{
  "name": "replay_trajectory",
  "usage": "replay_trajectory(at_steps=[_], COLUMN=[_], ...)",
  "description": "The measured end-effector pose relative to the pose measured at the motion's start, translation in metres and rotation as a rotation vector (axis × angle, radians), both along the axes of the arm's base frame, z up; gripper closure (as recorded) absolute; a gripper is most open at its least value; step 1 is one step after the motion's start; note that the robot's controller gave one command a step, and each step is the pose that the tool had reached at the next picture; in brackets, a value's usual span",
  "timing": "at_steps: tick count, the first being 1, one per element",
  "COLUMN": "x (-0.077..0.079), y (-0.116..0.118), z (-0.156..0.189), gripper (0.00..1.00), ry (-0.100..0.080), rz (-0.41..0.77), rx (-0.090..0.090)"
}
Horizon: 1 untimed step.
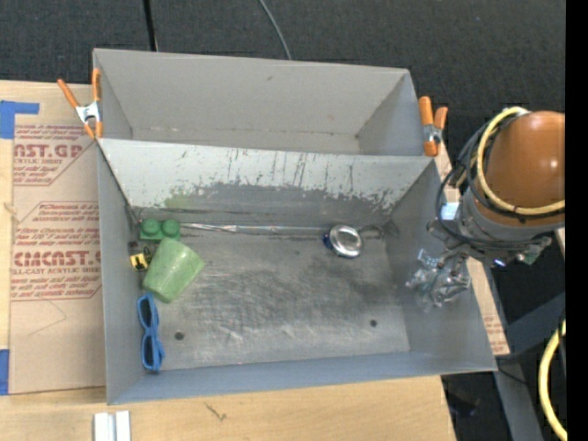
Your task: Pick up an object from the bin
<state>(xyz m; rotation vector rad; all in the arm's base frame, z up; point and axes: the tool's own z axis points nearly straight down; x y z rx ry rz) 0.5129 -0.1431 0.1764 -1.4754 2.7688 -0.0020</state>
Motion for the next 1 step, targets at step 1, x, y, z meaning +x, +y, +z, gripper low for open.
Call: replay_trajectory(at_steps=[1], x=[-0.0043], y=[0.0156], z=[0.036], gripper=[1.0], ry=[0.0], rz=[-0.005], rx=[0.0])
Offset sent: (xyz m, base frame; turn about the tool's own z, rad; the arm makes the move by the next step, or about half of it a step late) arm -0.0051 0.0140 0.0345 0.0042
